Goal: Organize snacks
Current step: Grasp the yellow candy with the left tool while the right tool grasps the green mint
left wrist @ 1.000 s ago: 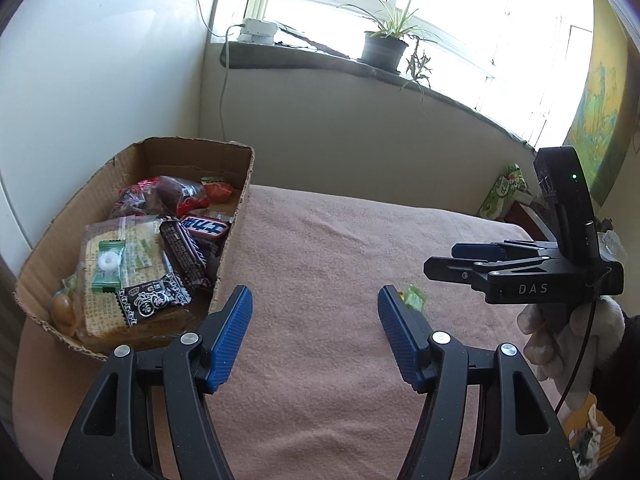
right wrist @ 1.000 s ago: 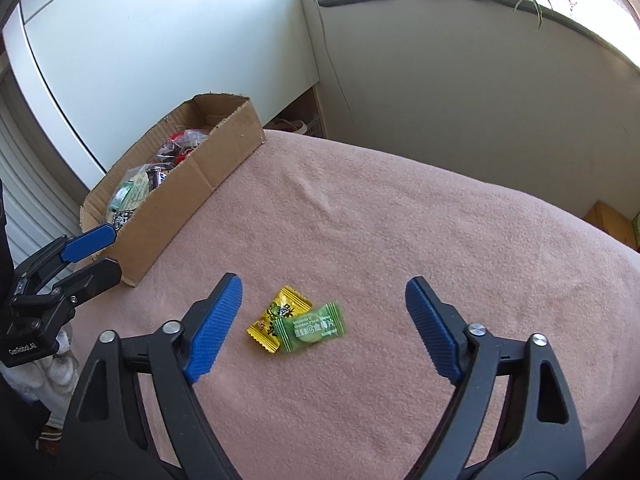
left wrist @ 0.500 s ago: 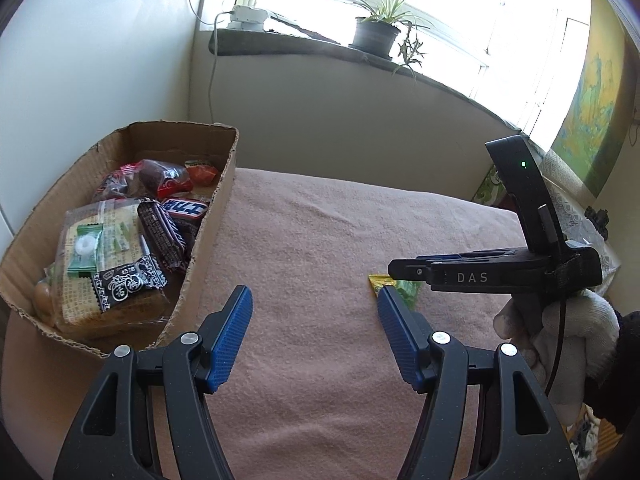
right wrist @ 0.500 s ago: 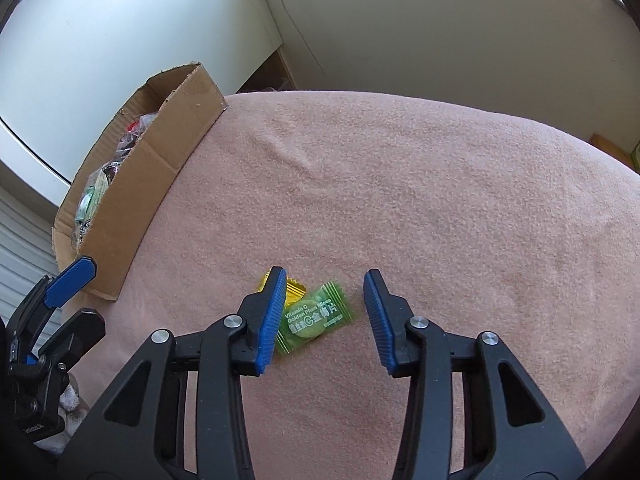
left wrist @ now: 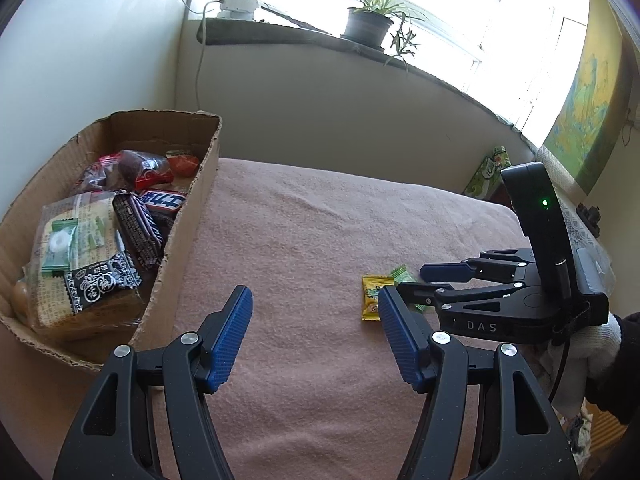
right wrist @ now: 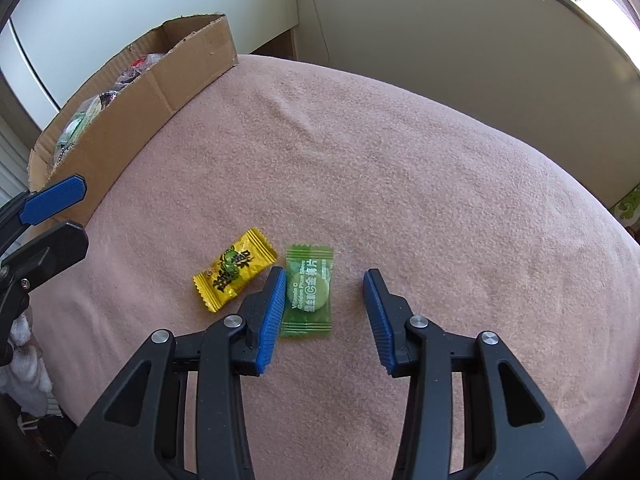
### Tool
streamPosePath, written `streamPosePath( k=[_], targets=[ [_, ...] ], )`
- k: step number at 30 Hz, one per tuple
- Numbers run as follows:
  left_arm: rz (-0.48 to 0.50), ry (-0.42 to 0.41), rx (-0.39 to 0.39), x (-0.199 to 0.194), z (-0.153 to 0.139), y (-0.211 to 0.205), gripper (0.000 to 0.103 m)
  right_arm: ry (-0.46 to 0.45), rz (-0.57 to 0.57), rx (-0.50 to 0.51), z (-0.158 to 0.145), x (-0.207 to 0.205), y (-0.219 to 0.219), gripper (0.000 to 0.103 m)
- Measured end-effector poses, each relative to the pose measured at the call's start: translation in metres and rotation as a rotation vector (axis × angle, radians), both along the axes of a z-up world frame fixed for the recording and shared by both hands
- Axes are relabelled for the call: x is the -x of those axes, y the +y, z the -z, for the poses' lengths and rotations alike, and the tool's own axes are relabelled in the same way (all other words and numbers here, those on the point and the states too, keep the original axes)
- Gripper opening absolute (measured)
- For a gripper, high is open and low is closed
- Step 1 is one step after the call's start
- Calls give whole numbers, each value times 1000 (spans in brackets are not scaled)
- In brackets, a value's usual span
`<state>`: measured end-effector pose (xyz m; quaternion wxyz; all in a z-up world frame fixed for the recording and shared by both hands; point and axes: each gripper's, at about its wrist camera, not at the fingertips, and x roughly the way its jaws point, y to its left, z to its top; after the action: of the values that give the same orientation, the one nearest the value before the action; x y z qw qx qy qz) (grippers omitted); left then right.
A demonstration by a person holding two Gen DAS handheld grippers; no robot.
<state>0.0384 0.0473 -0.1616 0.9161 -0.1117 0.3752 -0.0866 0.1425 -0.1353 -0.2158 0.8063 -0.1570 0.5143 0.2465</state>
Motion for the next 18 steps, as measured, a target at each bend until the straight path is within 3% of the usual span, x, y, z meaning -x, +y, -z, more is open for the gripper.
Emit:
streamPosePath(
  k=[7,12,18],
  targets=[
    [115,26,-30,-16,9,-37,64,-39,-47,20,-1,9,-6,40],
    [171,47,-76,-30,15,-58,53,-42,-52,1,-4,8,-18,24],
    [203,86,-141,-44,27,-75,51,-35,-38,-29,-6,4,-32,24]
  ],
)
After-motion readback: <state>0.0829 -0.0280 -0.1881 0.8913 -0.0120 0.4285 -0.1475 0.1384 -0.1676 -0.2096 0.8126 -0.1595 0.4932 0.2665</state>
